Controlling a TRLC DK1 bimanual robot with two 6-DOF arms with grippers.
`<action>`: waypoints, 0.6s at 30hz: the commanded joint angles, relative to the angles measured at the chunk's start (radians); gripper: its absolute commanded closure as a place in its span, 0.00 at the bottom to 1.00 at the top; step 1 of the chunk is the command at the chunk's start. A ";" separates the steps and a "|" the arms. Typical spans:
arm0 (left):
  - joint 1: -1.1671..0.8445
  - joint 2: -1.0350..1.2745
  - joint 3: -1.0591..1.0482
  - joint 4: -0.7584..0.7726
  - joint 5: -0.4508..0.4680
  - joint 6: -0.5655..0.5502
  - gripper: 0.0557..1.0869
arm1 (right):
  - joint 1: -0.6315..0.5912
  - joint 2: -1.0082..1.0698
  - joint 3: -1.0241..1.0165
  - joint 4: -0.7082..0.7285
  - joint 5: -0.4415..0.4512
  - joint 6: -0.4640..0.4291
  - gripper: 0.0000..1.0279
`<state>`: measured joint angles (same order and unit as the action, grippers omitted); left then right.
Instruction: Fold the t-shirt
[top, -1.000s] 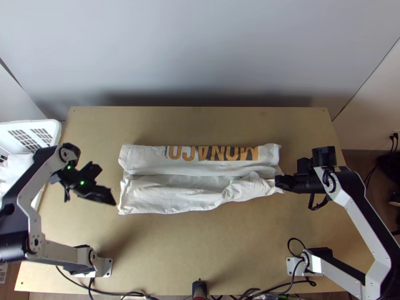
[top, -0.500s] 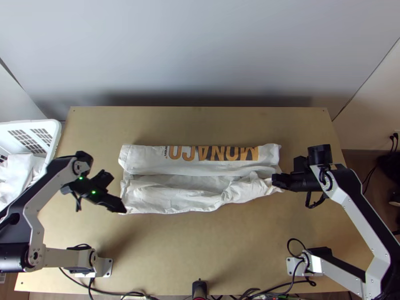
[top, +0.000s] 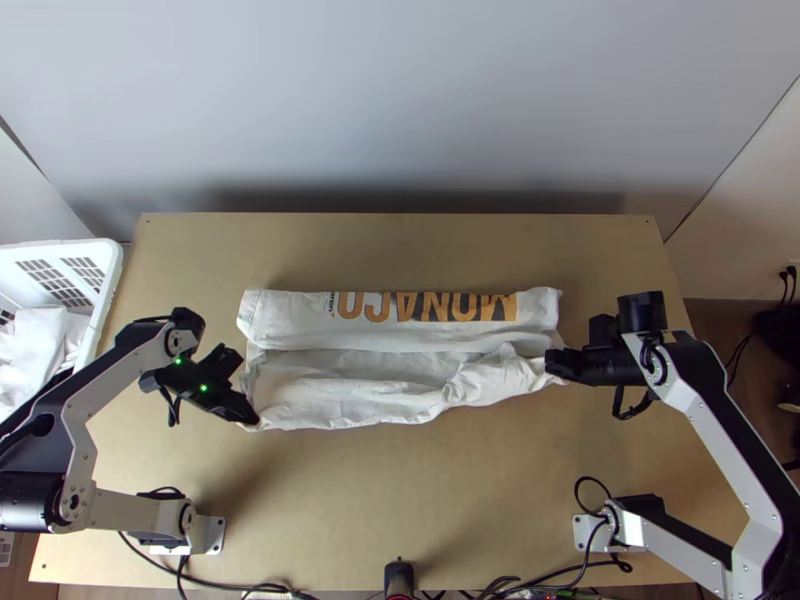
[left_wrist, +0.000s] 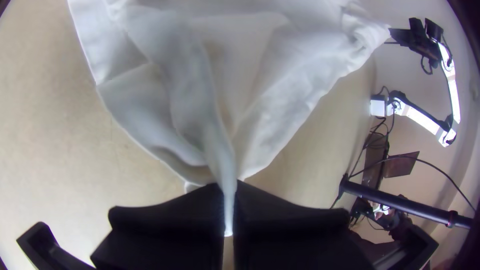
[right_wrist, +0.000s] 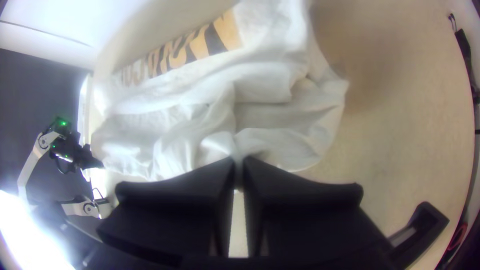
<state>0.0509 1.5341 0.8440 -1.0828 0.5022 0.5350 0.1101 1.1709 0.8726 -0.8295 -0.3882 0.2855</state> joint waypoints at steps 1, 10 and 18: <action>0.033 -0.005 0.090 -0.174 0.015 0.045 0.97 | -0.003 -0.002 0.042 0.000 0.000 0.011 0.97; 0.073 0.086 0.468 -0.368 0.168 -0.026 0.97 | -0.003 0.001 0.089 0.004 0.000 0.024 0.97; 0.104 0.239 0.615 -0.302 0.354 -0.136 0.97 | -0.026 -0.001 0.100 0.004 0.000 0.026 0.97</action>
<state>0.1234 1.6783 1.3163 -1.4246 0.7242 0.4988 0.1040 1.1698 0.9569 -0.8272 -0.3885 0.3096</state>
